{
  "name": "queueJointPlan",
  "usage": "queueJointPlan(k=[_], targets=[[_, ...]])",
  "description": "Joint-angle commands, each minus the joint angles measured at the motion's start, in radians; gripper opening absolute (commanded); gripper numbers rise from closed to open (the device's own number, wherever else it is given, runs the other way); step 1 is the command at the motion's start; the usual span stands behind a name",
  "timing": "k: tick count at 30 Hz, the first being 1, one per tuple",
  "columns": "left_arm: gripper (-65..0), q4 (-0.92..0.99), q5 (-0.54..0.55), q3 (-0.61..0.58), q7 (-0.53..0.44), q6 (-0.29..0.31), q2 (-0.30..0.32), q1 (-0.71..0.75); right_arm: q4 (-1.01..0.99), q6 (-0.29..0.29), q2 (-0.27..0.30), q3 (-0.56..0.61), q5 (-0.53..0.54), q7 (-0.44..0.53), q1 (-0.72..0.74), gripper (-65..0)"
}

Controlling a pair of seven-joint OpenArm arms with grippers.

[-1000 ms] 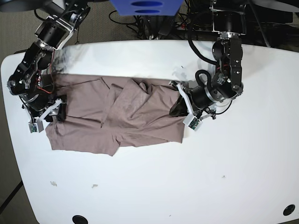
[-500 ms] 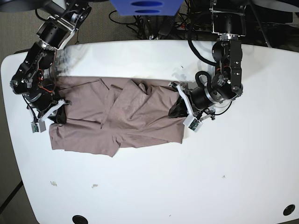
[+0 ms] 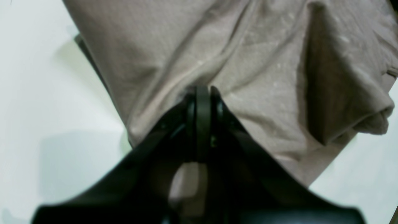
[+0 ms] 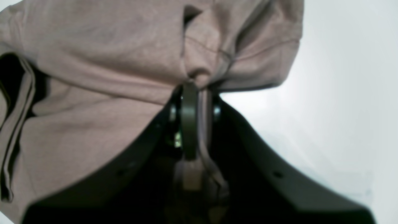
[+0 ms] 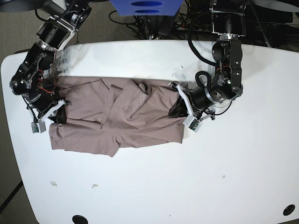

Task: Fold the T-shirt properly
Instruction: 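Lift the shirt end with the right gripper and fold it toward the left gripper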

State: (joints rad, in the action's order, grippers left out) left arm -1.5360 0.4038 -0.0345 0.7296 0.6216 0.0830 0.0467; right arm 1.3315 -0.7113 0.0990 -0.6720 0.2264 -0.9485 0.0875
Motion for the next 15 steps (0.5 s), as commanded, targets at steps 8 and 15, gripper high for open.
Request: queueJointPlan(k=[8, 15], targets=[[-65.0, 0.005, -0.044, -0.008, 0.055, -0.009, -0.01, -0.029, 0.158, 0.013, -0.011, 0.143, -0.164, -0.298, -0.038, -65.0], [-65.0, 0.007, -0.065, -0.009, 0.057, -0.009, -0.035, -0.046, 0.268, 0.013, -0.038, 0.217, -0.169, -0.307, -0.039, -65.0]])
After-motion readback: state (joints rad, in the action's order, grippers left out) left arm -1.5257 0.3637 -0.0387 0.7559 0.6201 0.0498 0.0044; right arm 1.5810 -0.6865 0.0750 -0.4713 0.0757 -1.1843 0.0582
